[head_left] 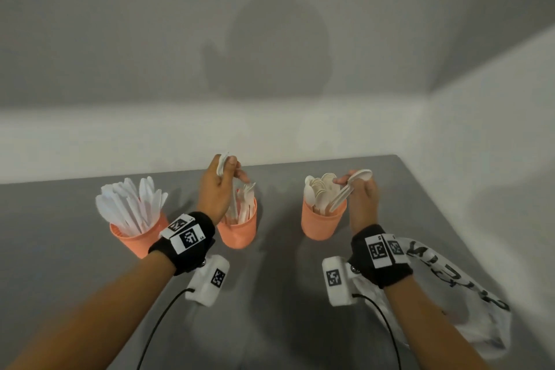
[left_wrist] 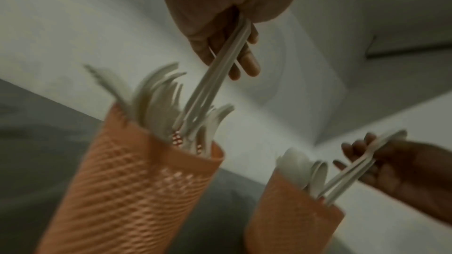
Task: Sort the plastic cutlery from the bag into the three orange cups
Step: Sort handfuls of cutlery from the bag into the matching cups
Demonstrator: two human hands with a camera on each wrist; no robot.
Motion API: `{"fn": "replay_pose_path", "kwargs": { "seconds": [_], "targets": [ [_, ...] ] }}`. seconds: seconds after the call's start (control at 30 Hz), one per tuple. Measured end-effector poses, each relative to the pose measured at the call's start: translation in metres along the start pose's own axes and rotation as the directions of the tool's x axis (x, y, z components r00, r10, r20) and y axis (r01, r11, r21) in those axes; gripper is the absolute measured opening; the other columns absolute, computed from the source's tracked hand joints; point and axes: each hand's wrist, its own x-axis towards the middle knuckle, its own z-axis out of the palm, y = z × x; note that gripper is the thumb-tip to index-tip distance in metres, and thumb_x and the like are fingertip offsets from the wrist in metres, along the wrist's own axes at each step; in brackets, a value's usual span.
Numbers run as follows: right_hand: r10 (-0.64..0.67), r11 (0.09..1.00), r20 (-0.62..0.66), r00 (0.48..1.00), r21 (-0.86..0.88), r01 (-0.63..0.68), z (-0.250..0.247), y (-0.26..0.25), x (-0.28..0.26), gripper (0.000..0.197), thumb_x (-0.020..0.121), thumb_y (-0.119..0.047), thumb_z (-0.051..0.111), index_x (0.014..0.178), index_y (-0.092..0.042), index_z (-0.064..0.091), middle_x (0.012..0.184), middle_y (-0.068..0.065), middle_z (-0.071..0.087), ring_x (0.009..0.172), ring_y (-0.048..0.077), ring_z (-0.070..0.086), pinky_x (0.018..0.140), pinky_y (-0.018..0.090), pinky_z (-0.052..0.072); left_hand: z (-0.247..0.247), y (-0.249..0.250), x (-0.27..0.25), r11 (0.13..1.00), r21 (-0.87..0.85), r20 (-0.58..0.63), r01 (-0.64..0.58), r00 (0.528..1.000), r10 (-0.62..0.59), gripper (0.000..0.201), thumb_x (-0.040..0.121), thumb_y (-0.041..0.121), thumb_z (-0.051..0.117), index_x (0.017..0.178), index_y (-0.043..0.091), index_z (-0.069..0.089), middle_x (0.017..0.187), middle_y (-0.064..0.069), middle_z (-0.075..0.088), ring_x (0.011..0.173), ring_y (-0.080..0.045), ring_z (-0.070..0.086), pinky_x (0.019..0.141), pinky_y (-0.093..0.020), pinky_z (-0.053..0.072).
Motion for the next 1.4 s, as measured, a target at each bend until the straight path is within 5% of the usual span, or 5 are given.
{"fn": "replay_pose_path", "kwargs": {
  "seconds": [0.37,0.73,1.03,1.3,1.4],
  "targets": [
    [-0.119,0.855,0.09,0.989,-0.497,0.148,0.003,0.028,-0.006,0.031,0.079,0.012,0.041,0.101,-0.005,0.054,0.092,0.006,0.06,0.085,0.02,0.057,0.076,0.015,0.044,-0.015,-0.043,-0.002,0.792,0.566,0.171,-0.228,0.973,0.157,0.054,0.09,0.047,0.028,0.083,0.006,0.063,0.085,-0.009,0.063,0.087,-0.028,0.053,0.079,-0.032,0.036],
    [0.006,0.162,0.457,0.889,-0.878,0.45,0.013,0.038,-0.02,0.088,0.071,-0.042,-0.002,0.147,-0.001,0.014,0.157,0.016,0.009,0.146,0.026,0.006,0.117,0.042,-0.006,-0.012,-0.034,-0.009,0.624,0.703,0.375,-0.34,0.923,0.081,0.05,0.093,0.031,0.027,0.123,0.004,0.056,0.126,-0.018,0.059,0.106,-0.036,0.062,0.091,-0.048,0.048],
    [-0.008,0.216,0.482,0.876,-0.855,0.472,0.007,0.03,-0.016,0.09,0.073,-0.062,0.006,0.145,-0.012,0.029,0.156,0.014,0.015,0.146,0.026,0.009,0.118,0.04,0.001,-0.014,-0.034,-0.01,0.498,0.803,0.465,-0.327,0.866,-0.183,0.118,0.061,0.082,-0.022,0.149,0.012,0.012,0.157,-0.01,0.013,0.146,-0.024,0.01,0.118,-0.044,0.007],
    [-0.138,0.653,0.364,0.921,-0.665,0.361,-0.034,-0.015,-0.031,0.039,0.088,-0.027,0.051,0.118,-0.004,0.06,0.116,0.017,0.062,0.109,0.028,0.057,0.102,0.036,0.041,0.021,0.025,-0.032,0.697,0.568,0.382,-0.438,0.89,0.248,0.068,0.09,0.048,0.028,0.143,0.005,0.029,0.145,-0.021,0.036,0.135,-0.035,0.032,0.113,-0.045,0.026],
    [0.021,0.613,0.282,0.959,-0.761,0.211,-0.067,-0.034,-0.035,0.018,0.089,-0.012,0.053,0.1,-0.007,0.067,0.094,0.017,0.068,0.085,0.028,0.061,0.084,0.04,0.049,0.056,0.05,-0.052,0.807,0.402,0.418,-0.433,0.871,0.259,0.053,0.091,0.029,0.042,0.14,0.009,0.034,0.135,-0.017,0.043,0.123,-0.029,0.045,0.103,-0.037,0.037]
  ]
}}
